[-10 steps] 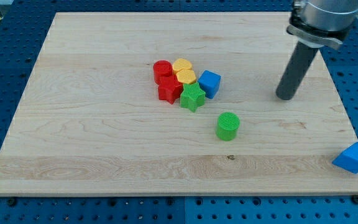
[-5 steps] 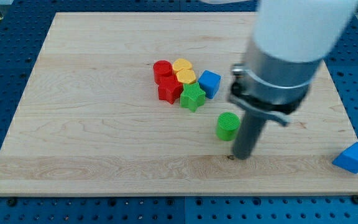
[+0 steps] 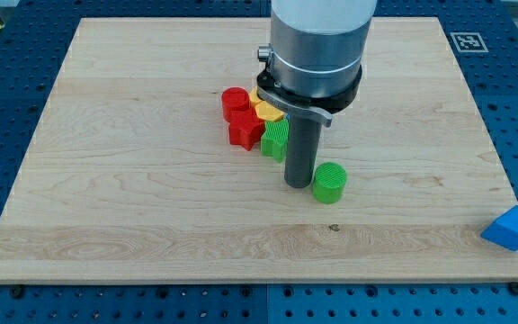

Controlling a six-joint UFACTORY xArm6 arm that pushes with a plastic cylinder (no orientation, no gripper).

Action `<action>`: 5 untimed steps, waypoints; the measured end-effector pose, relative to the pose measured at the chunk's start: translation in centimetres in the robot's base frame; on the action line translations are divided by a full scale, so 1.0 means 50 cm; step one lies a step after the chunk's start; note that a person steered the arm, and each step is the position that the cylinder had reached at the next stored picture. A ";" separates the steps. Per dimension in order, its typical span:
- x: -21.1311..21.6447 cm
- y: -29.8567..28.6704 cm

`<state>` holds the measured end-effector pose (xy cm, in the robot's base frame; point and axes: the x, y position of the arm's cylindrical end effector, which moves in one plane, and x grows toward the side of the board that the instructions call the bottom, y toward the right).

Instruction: Move green circle towards blue triangle

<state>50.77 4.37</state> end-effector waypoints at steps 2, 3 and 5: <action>0.046 0.061; 0.094 0.096; 0.090 0.168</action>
<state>55.25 12.77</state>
